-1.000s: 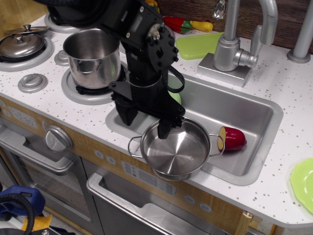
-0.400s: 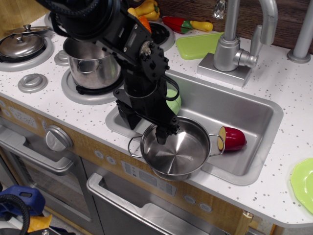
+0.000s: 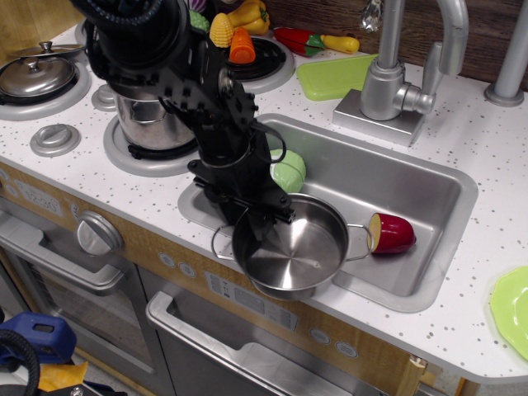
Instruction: Put pan in sink
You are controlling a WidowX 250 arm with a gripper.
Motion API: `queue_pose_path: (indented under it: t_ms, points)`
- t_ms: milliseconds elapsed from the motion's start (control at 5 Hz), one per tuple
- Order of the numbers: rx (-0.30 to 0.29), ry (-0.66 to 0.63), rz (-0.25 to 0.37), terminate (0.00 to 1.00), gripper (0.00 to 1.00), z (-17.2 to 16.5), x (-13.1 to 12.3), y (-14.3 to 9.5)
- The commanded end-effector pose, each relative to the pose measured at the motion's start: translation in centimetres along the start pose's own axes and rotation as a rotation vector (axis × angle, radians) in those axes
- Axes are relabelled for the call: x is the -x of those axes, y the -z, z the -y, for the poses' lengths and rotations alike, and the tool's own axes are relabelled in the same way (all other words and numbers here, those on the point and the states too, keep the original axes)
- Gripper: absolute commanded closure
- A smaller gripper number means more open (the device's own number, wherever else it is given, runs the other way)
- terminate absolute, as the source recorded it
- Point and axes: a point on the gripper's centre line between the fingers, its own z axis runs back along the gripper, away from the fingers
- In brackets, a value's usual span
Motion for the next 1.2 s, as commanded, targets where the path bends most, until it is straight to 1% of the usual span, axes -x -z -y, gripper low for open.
queue_pose_path:
  t_ms: [0,200,400,600,800,1000]
  points:
    - [0.010,-0.009,0.021,0.00,1.00,-0.6,-1.8,-1.1]
    - [-0.010,-0.013,0.027,0.00,1.00,-0.6,-3.6,-2.1]
    - [-0.034,0.016,0.052,0.00,1.00,-1.2,-6.8,-2.1]
    - [-0.010,0.039,0.081,0.00,1.00,-1.6,-8.8,-0.6]
    - [0.020,0.052,0.086,0.00,1.00,-1.8,-9.6,1.2]
    - [0.034,0.034,0.071,0.00,0.00,-1.7,-9.1,1.4]
